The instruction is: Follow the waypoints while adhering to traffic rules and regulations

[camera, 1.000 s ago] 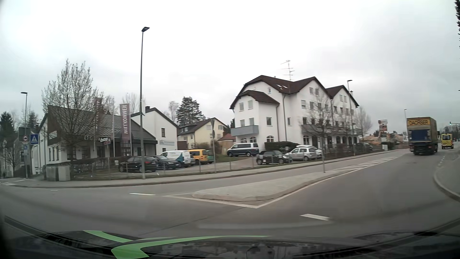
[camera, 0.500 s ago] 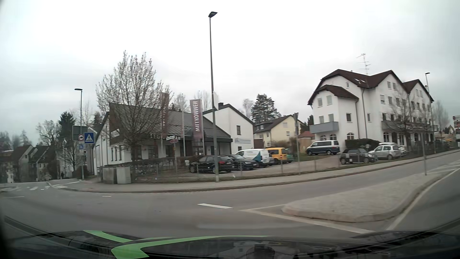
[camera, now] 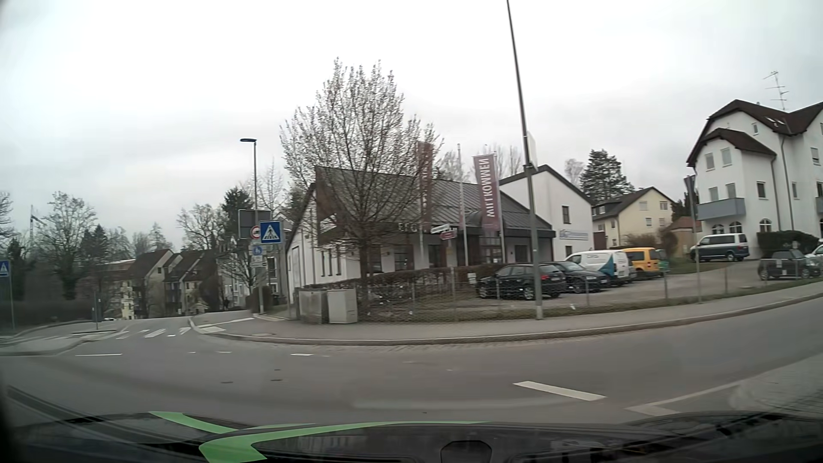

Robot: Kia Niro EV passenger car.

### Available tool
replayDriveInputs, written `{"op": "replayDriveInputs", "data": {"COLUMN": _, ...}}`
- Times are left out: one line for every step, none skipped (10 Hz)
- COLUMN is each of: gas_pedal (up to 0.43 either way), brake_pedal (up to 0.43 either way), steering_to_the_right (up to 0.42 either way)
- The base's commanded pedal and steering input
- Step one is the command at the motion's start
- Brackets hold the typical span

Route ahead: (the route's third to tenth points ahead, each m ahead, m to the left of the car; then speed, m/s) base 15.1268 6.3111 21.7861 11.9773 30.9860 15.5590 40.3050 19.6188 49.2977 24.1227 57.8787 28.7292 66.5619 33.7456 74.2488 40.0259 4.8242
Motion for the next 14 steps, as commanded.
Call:
{"op": "replayDriveInputs", "data": {"gas_pedal": 0.087, "brake_pedal": 0.000, "steering_to_the_right": -0.449}}
{"op": "replayDriveInputs", "data": {"gas_pedal": 0.087, "brake_pedal": 0.000, "steering_to_the_right": -0.440}}
{"op": "replayDriveInputs", "data": {"gas_pedal": 0.087, "brake_pedal": 0.000, "steering_to_the_right": -0.433}}
{"op": "replayDriveInputs", "data": {"gas_pedal": 0.098, "brake_pedal": 0.000, "steering_to_the_right": -0.423}}
{"op": "replayDriveInputs", "data": {"gas_pedal": 0.110, "brake_pedal": 0.000, "steering_to_the_right": -0.410}}
{"op": "replayDriveInputs", "data": {"gas_pedal": 0.110, "brake_pedal": 0.000, "steering_to_the_right": -0.397}}
{"op": "replayDriveInputs", "data": {"gas_pedal": 0.110, "brake_pedal": 0.000, "steering_to_the_right": -0.383}}
{"op": "replayDriveInputs", "data": {"gas_pedal": 0.118, "brake_pedal": 0.000, "steering_to_the_right": -0.359}}
{"op": "replayDriveInputs", "data": {"gas_pedal": 0.138, "brake_pedal": 0.000, "steering_to_the_right": -0.323}}
{"op": "replayDriveInputs", "data": {"gas_pedal": 0.138, "brake_pedal": 0.000, "steering_to_the_right": -0.288}}
{"op": "replayDriveInputs", "data": {"gas_pedal": 0.157, "brake_pedal": 0.000, "steering_to_the_right": -0.250}}
{"op": "replayDriveInputs", "data": {"gas_pedal": 0.177, "brake_pedal": 0.000, "steering_to_the_right": -0.206}}
{"op": "replayDriveInputs", "data": {"gas_pedal": 0.209, "brake_pedal": 0.000, "steering_to_the_right": -0.160}}
{"op": "replayDriveInputs", "data": {"gas_pedal": 0.248, "brake_pedal": 0.000, "steering_to_the_right": -0.127}}
